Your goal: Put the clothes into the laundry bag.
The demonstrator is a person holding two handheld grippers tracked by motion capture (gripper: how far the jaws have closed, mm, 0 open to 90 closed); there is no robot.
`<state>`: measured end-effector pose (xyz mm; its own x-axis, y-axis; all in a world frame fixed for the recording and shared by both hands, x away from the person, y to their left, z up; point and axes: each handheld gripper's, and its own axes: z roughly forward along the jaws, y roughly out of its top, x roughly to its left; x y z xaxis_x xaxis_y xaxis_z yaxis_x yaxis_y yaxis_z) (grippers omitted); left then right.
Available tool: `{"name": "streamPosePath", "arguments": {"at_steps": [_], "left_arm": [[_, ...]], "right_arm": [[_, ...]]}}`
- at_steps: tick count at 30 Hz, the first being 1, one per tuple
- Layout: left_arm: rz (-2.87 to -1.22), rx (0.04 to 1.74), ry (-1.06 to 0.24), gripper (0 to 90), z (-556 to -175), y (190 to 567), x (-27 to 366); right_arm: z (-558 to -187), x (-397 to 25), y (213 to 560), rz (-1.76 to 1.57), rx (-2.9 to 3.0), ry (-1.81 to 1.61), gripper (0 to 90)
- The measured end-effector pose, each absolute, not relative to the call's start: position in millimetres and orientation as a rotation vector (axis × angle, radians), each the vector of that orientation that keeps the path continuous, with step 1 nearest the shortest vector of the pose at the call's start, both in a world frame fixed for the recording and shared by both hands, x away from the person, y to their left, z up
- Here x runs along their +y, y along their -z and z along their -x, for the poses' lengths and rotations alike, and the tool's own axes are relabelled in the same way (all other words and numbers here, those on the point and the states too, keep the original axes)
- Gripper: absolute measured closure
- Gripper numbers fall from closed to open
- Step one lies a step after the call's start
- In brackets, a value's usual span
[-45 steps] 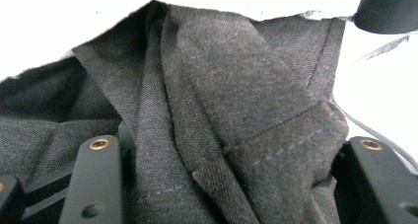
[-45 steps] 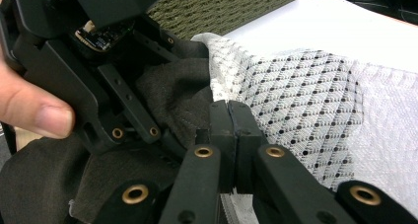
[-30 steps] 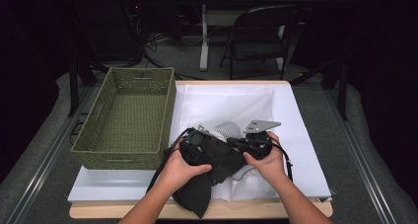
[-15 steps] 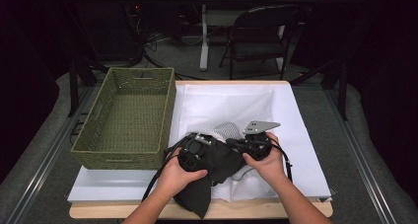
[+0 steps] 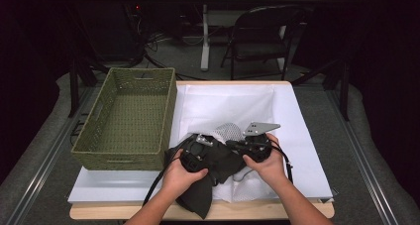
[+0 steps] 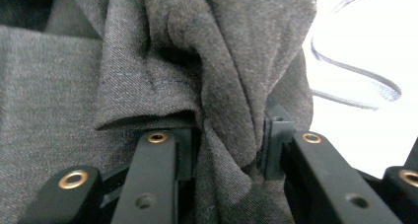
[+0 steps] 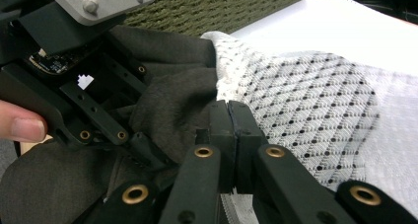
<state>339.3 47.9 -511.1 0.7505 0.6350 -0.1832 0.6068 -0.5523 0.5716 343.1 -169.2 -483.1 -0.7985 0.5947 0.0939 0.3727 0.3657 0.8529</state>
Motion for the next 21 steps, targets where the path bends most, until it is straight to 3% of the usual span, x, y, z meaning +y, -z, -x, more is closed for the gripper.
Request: {"name": "streamPosePath", "arguments": {"at_steps": [12,21], "left_arm": [[-2.261,0.924,-0.053,70.7,-346.2,487.3,37.3],[-2.232,0.983,-0.028,70.3,-363.3,499.9,24.9]], "right_arm": [[-334.5,-166.4,469.2,-0.826,2.349,-1.483,90.0],[-331.5,-164.1,465.5,-0.824,2.386,-1.581,90.0]]}}
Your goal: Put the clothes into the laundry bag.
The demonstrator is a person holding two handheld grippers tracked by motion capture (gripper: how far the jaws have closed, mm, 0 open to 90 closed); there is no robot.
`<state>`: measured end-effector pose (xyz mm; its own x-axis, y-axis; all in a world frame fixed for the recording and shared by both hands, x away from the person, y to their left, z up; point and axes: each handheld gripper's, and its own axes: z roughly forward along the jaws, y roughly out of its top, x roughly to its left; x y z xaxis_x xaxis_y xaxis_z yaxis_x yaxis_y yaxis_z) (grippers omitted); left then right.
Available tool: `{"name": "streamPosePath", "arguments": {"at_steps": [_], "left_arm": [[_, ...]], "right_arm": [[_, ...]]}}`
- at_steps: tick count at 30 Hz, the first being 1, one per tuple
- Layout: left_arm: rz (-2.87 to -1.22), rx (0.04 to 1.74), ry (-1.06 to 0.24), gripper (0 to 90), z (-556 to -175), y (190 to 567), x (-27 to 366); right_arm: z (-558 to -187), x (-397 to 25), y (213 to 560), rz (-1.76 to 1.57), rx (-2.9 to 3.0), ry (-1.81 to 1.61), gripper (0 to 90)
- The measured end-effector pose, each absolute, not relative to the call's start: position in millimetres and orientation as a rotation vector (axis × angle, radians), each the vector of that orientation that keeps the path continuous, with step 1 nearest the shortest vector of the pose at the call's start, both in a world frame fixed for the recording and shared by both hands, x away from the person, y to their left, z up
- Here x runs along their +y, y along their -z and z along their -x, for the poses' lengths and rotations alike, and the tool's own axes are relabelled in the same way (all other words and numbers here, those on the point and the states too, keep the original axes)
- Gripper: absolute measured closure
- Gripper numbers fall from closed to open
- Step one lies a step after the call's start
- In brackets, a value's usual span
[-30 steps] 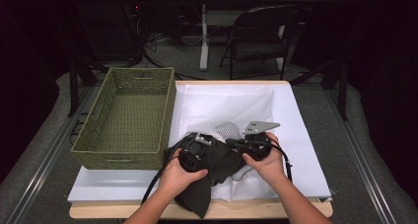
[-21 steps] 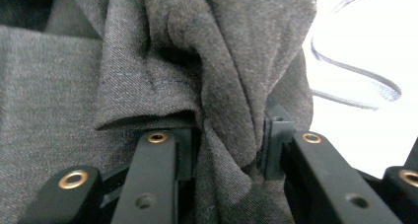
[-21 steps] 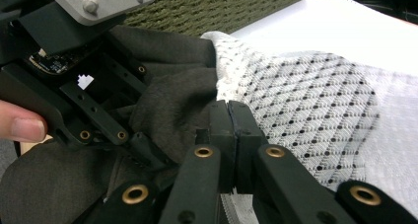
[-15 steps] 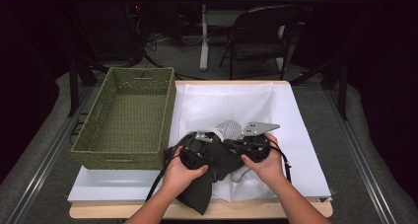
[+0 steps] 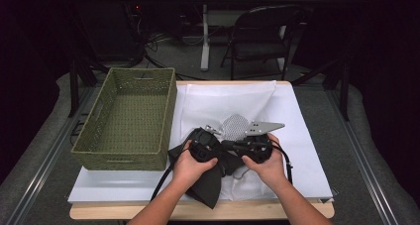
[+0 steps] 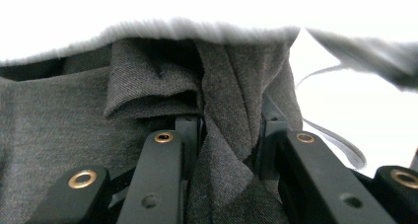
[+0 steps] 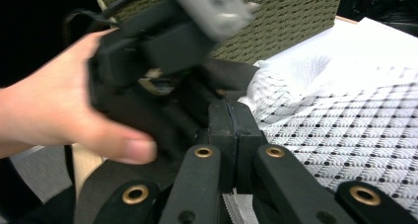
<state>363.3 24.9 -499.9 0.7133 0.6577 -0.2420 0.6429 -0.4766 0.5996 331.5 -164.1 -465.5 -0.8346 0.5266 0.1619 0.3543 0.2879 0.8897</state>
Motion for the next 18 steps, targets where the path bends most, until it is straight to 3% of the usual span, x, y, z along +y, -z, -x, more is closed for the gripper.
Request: {"name": "streamPosePath", "arguments": {"at_steps": [10,18], "left_arm": [[-2.191,1.056,-0.057,65.5,-376.9,507.1,27.1],[-2.224,1.072,-0.079,47.3,-371.6,503.3,26.1]], "right_arm": [[-330.3,-163.2,470.3,-0.809,2.406,-1.478,90.0],[-335.7,-168.6,476.9,-0.838,2.399,-1.433,90.0]]}}
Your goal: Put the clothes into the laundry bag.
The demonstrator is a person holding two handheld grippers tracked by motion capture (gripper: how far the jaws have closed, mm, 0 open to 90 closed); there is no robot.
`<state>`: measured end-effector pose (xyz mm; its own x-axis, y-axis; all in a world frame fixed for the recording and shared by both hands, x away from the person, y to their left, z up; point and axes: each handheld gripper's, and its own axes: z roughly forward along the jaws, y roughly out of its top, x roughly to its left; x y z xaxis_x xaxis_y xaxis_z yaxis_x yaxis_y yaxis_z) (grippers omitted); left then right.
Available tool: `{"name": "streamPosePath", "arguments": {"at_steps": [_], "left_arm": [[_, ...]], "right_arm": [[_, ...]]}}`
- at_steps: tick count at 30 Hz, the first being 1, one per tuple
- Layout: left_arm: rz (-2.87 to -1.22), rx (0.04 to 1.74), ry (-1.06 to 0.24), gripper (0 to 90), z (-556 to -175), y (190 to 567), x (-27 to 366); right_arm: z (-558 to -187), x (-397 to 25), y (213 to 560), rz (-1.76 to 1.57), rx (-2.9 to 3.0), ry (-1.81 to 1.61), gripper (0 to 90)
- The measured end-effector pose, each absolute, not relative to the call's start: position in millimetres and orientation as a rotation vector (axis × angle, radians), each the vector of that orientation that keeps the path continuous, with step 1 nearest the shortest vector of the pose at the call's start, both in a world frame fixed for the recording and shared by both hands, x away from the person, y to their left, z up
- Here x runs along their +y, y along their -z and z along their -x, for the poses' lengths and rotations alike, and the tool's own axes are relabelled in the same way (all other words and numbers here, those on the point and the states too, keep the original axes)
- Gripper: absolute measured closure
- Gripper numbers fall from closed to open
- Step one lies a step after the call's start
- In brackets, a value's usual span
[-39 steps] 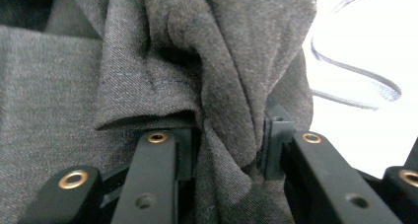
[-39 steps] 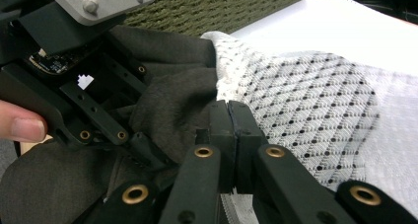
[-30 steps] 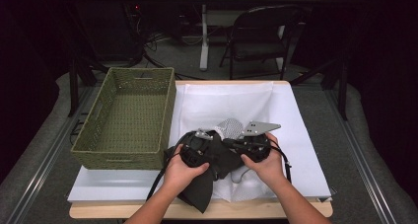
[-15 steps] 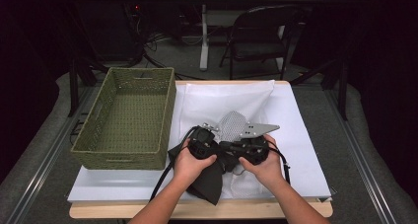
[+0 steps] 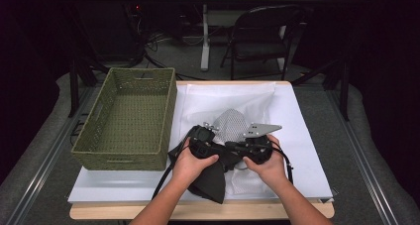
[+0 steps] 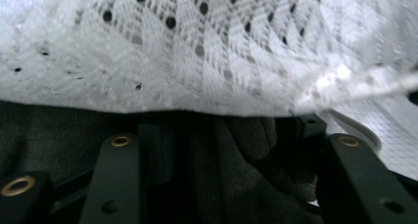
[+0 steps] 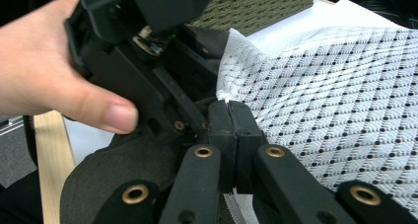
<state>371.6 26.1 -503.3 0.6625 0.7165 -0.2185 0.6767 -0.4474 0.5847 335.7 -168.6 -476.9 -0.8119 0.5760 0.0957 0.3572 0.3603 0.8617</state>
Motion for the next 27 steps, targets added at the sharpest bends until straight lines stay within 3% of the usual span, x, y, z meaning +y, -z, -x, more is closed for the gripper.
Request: {"name": "streamPosePath", "arguments": {"at_steps": [5,14,27], "left_arm": [[-2.226,1.040,-0.039,44.6,-367.0,496.7,29.5],[-2.227,0.955,-0.099,35.6,-342.0,478.0,43.1],[-2.325,0.981,-0.109,31.2,-337.4,508.7,42.5]], "right_arm": [[-336.8,-169.5,478.3,-0.842,2.383,-1.415,90.0],[-337.5,-170.6,478.6,-0.853,2.378,-1.424,90.0],[-337.3,-169.9,479.4,-0.848,2.380,-1.421,90.0]]}}
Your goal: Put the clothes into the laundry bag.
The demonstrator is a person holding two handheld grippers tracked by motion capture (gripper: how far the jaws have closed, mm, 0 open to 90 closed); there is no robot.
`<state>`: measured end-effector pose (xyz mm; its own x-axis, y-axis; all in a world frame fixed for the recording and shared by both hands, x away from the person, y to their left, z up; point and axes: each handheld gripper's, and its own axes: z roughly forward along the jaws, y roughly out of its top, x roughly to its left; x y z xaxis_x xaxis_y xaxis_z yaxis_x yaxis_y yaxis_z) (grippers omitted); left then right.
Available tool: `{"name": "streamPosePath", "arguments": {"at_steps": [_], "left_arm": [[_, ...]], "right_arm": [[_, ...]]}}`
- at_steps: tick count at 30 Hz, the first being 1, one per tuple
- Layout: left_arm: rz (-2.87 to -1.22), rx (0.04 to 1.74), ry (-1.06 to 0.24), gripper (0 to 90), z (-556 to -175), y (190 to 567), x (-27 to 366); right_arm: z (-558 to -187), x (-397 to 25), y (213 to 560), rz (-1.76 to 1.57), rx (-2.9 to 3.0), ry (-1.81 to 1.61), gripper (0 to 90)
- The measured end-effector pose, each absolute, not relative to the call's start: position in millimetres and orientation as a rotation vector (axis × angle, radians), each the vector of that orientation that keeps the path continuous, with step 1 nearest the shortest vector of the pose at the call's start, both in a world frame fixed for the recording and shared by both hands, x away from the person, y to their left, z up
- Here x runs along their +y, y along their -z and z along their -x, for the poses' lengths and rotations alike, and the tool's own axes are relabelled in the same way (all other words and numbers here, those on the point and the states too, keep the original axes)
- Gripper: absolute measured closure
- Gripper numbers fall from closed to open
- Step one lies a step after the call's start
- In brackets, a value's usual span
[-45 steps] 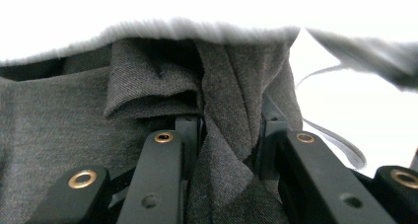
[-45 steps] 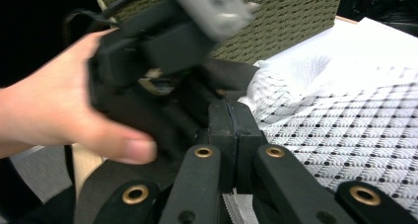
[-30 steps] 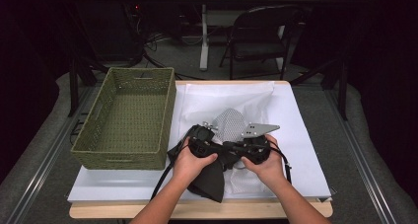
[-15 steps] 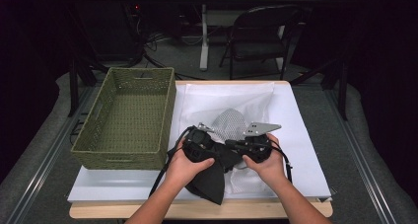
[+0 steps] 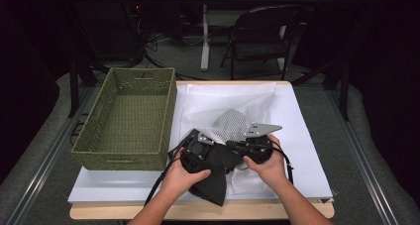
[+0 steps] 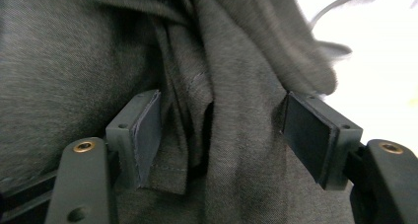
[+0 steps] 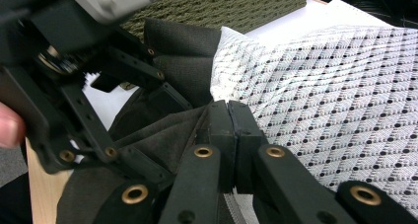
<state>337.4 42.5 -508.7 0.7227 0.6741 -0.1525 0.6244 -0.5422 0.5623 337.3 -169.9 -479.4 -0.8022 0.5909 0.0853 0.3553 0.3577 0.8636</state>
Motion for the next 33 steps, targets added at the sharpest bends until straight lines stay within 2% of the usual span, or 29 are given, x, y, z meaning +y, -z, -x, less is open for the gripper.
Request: {"name": "streamPosePath", "arguments": {"at_steps": [8,15,20,23,33], "left_arm": [[-2.314,0.975,-0.092,37.0,-340.6,519.1,39.2],[-2.288,0.966,-0.083,46.9,-342.1,529.1,42.6],[-2.268,0.947,-0.093,65.1,-340.7,534.7,43.4],[-2.265,0.949,-0.098,71.4,-340.4,534.6,42.8],[-2.188,0.955,-0.088,77.1,-344.3,512.9,41.2]], "right_arm": [[-336.6,-170.1,479.4,-0.839,2.382,-1.421,90.0],[-335.2,-168.2,480.6,-0.839,2.387,-1.419,90.0],[-334.7,-167.0,481.1,-0.832,2.391,-1.413,90.0],[-334.2,-166.8,481.1,-0.834,2.393,-1.416,90.0],[-332.6,-166.8,479.5,-0.828,2.394,-1.421,90.0]]}}
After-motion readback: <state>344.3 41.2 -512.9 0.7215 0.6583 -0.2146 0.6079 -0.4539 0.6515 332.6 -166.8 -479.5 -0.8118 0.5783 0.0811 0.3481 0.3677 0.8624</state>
